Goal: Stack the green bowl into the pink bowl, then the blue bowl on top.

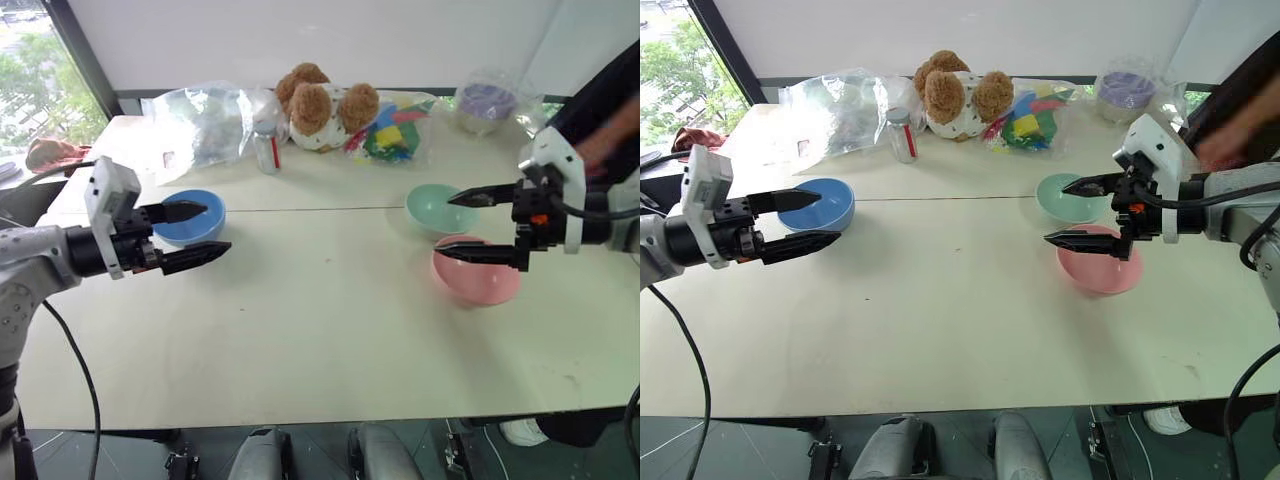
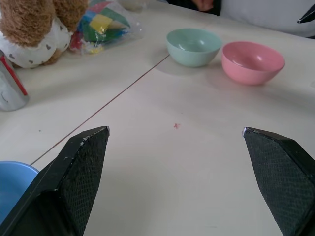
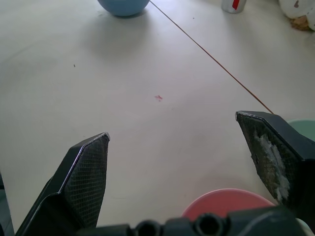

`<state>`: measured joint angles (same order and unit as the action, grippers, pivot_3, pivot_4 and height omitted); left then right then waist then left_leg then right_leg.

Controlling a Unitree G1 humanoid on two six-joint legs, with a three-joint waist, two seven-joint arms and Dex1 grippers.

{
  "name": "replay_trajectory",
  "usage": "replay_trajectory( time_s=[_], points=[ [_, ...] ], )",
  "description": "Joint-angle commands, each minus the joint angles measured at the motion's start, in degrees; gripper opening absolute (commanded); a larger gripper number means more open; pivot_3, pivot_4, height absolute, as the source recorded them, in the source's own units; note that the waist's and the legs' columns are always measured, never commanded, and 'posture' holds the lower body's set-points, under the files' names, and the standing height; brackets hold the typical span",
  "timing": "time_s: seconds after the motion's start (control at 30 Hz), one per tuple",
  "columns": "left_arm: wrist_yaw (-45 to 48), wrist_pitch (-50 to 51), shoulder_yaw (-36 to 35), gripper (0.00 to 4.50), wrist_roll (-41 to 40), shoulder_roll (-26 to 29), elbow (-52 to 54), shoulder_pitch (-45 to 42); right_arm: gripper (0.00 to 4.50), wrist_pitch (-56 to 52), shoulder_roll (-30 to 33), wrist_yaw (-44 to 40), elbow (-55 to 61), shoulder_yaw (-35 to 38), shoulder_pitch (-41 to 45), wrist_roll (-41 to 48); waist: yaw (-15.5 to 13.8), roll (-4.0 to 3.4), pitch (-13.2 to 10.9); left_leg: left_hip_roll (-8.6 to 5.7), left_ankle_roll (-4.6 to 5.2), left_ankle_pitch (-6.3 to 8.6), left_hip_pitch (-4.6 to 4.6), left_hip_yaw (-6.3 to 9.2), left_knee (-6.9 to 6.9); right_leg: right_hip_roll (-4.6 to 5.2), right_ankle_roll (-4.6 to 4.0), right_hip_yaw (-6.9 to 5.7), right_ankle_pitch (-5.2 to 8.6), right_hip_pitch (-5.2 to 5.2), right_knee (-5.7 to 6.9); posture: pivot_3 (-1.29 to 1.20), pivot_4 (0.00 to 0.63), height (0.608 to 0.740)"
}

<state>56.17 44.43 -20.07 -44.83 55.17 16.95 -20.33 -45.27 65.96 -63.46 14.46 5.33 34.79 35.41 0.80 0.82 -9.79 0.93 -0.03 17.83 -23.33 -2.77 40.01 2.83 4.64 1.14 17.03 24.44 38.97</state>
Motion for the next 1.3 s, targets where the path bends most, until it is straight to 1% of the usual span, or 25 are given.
replay_trajectory(
  time_s=[0.03,0.23,0.47,0.8,0.97,1.1,1.3],
  points=[
    [-0.16,-1.53,-1.42,4.50,0.27,0.65,1.07,-0.21,4.48,1.68,-0.13,-0.51,-0.11,1.05,0.78,-0.83,0.00,0.00,0.00,0.00,0.00,0.00,0.00,0.00,0.00,0.00,0.00,0.00,0.00,0.00,0.00,0.00,0.150,0.740],
    [0.20,-1.27,-1.18,4.50,-0.91,0.25,1.76,0.00,4.48,2.41,-0.05,0.04,-0.17,1.34,-1.06,-2.27,-0.01,0.00,0.00,0.00,0.00,0.00,-0.01,0.00,-0.01,0.00,0.00,0.00,0.00,0.00,0.00,0.00,0.150,0.740],
    [0.23,-2.85,-0.19,4.50,0.24,-0.26,1.19,-0.18,4.48,2.36,0.26,0.18,0.37,1.62,-1.84,-2.88,-0.01,0.00,0.00,0.00,0.00,0.00,0.00,0.00,-0.02,0.00,0.00,0.00,0.00,0.01,0.00,0.00,0.150,0.740],
    [0.10,-4.32,1.97,4.50,1.29,-1.36,0.16,-1.08,4.48,0.88,-0.28,2.42,0.27,-0.75,-0.80,-5.06,0.00,0.00,0.00,0.00,0.00,0.00,0.00,0.00,-0.01,-0.01,0.00,0.00,0.00,0.01,0.00,0.00,0.150,0.740],
    [-0.14,-4.54,2.65,4.50,1.18,-1.84,0.56,-1.17,4.48,-5.04,0.87,4.73,2.23,-1.60,-5.10,-5.38,-0.04,0.00,0.00,0.00,0.00,0.00,-0.01,0.00,-0.01,0.00,0.00,0.00,0.00,0.00,0.00,0.00,0.150,0.740],
    [0.06,-4.75,2.83,4.50,1.47,-1.68,0.60,-0.92,4.48,-5.42,0.28,7.42,4.17,-1.88,-12.25,-7.51,-0.15,0.00,0.00,0.00,0.00,0.00,-0.02,0.01,-0.01,0.00,0.00,-0.01,0.00,0.00,-0.01,0.00,0.150,0.740],
    [0.05,-4.78,3.10,4.50,1.87,-1.80,0.45,-1.15,4.48,-1.55,-1.61,11.14,2.68,-5.90,-17.05,-13.36,0.16,0.00,0.00,-0.01,0.00,0.00,0.02,-0.02,0.02,-0.04,0.00,0.03,0.00,-0.01,0.02,0.00,0.150,0.740]
  ],
)
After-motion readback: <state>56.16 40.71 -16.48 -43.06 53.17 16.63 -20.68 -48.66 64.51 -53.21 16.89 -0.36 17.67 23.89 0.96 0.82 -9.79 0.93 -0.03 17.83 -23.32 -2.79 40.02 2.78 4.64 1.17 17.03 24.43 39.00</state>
